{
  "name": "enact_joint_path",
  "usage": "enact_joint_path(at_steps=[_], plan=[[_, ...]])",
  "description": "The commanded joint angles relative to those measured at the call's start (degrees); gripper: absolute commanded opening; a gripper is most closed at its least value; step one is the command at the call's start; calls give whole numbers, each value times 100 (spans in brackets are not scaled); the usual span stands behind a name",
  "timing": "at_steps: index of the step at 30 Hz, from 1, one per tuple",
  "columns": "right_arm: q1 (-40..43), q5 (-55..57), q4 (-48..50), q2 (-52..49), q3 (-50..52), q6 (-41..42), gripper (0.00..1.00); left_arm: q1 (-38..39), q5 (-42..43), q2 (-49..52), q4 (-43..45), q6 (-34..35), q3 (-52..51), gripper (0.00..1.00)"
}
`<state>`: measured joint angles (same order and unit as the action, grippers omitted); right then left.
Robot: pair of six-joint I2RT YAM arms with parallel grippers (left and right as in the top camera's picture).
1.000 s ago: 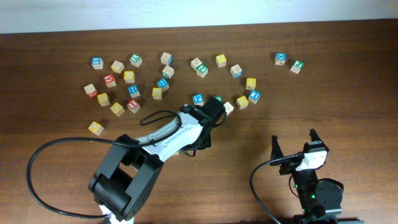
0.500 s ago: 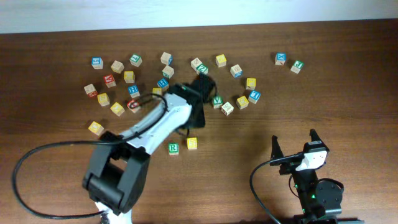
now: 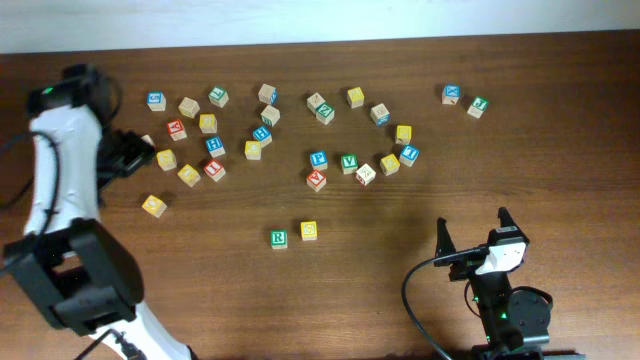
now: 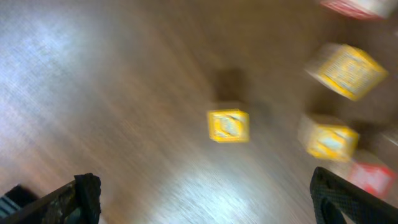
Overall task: Spell out RSS
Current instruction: 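Reach the left gripper to a second yellow S block and grasp it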
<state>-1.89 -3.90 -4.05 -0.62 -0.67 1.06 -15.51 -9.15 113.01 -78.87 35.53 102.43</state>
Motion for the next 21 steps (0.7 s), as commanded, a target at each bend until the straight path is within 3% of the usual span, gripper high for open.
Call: enact_joint_path(at_steps=[1,7,10,12,15,18,20,21], plan=[[37,9,-22,37,35,-22,98,-614,800,-9,199,-42,-501,99],[37,9,-22,37,35,-22,98,-710,929,-9,540,-59,-680,99],[37,9,-22,37,35,-20,98,-529,1250,4,1794,-765,-684,99],[37,9,-22,37,35,-20,98,-273,1298,57,2081,-1399,-684,99],[37,9,-22,37,35,-22,98,90,584,278,2319,-1550,-684,95],[37,9,-22,37,35,-20,98,251,522,807,2680,-1552,-684,95],[37,9,-22,37,35,-20,98,260,310,1086,2940,-1552,-684,78],[37,9,-22,37,35,-22,98,260,192,1172,2990,-1552,-684,75]])
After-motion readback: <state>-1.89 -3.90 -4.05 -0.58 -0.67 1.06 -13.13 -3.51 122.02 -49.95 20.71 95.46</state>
